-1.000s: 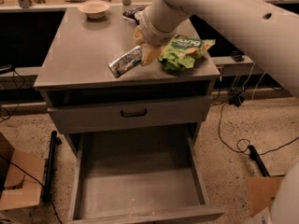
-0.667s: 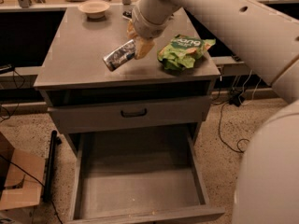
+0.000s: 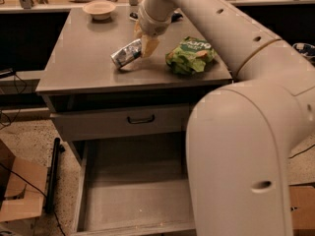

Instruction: Pick redbull can from middle drawer and place on counter

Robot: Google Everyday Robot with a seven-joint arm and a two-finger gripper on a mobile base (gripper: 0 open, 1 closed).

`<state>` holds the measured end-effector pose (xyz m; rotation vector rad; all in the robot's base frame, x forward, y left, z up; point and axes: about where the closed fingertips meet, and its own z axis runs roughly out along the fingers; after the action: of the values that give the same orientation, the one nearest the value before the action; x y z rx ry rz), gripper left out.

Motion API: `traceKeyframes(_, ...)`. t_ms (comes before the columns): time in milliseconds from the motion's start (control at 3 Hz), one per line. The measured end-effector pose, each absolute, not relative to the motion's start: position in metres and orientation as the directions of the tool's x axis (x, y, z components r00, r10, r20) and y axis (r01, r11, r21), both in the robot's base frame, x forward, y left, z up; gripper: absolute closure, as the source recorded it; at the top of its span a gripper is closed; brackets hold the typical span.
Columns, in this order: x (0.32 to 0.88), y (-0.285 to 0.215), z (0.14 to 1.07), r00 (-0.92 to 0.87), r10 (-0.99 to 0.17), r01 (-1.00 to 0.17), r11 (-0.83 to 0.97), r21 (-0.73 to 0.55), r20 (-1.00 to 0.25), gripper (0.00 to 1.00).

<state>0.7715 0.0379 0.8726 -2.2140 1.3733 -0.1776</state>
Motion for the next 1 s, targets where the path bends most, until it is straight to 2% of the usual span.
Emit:
traceKeyframes(333,0.7885,0.0323,0.8587,0.448,-0.871,-0.829,-0.321,-0.458,-0.200,0.51)
traceKeyframes(667,0.7930,0.0320,0.8629,0.446,-0.871,-0.826,-0.314,-0.468,-0.204,0.20)
traceKeyframes(1000,0.7930,0.0320,0.8628,0.446,-0.871,-0.826,-0.314,-0.468,-0.204,0.00)
